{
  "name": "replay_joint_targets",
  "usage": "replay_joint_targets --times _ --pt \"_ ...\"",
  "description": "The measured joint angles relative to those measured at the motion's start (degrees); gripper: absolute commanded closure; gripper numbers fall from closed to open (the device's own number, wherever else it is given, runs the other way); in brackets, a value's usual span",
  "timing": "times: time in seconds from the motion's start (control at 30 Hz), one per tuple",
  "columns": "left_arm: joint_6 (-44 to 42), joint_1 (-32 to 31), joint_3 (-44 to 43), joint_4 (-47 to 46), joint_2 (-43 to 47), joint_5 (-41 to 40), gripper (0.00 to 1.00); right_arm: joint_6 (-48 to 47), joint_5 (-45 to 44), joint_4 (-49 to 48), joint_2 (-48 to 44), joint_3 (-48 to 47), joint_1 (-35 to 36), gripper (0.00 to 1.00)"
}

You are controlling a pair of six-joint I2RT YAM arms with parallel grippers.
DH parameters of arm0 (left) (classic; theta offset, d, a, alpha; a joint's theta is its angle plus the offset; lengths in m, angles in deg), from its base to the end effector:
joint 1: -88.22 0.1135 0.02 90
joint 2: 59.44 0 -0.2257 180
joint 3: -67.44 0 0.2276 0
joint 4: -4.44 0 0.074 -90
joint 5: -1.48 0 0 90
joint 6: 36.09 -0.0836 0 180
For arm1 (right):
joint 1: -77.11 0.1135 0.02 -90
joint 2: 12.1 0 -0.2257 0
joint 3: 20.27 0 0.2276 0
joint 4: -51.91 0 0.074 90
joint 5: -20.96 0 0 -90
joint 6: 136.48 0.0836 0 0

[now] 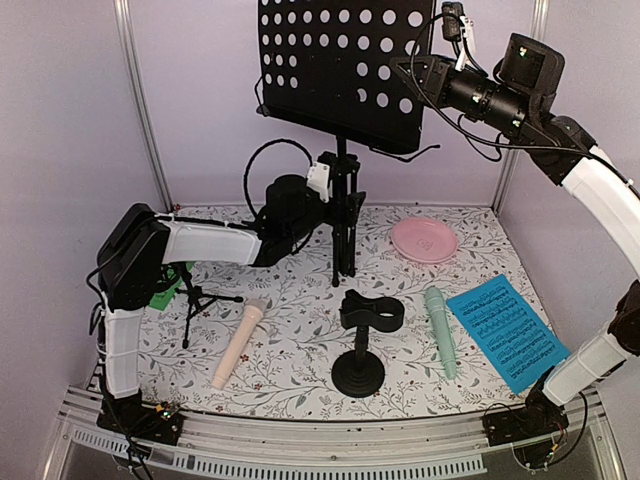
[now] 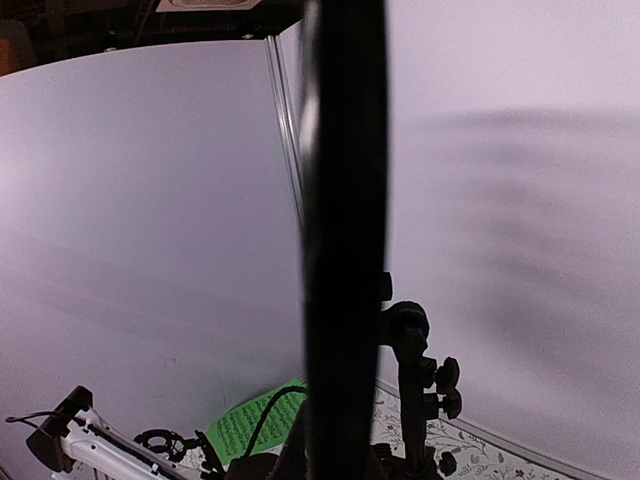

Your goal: Pack up the instrument practice props

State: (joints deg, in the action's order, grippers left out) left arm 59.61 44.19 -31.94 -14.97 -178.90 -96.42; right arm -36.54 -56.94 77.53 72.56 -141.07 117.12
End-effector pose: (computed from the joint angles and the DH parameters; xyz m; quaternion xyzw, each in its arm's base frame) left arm 0.3686 -0.3403 0.2300 0.1872 0.6861 -0.2504 0.6569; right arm 0.2460 0.2294 0.5009 -0.2432 0.5930 0.3839 0.6647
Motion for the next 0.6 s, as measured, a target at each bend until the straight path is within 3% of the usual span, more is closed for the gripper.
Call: replay_joint_targets --times 0.1,0.3,0.6 --pt "0.20 -0.87 -2.95 -0.11 -2.23 -3.89 0.06 0.37 -1.49 -0.09 0.00 0.11 -0.09 1.00" --pt "1.62 -2.82 -6.91 -0.42 -5.16 -12.50 0.34 1.03 -3.26 -0.50 0.00 0.39 -0.28 1.00" --pt "0.72 -3.96 -7.54 -0.81 -5.81 -14.82 0.54 1.22 -3.93 -1.09 0.00 0.72 -0.26 1.00"
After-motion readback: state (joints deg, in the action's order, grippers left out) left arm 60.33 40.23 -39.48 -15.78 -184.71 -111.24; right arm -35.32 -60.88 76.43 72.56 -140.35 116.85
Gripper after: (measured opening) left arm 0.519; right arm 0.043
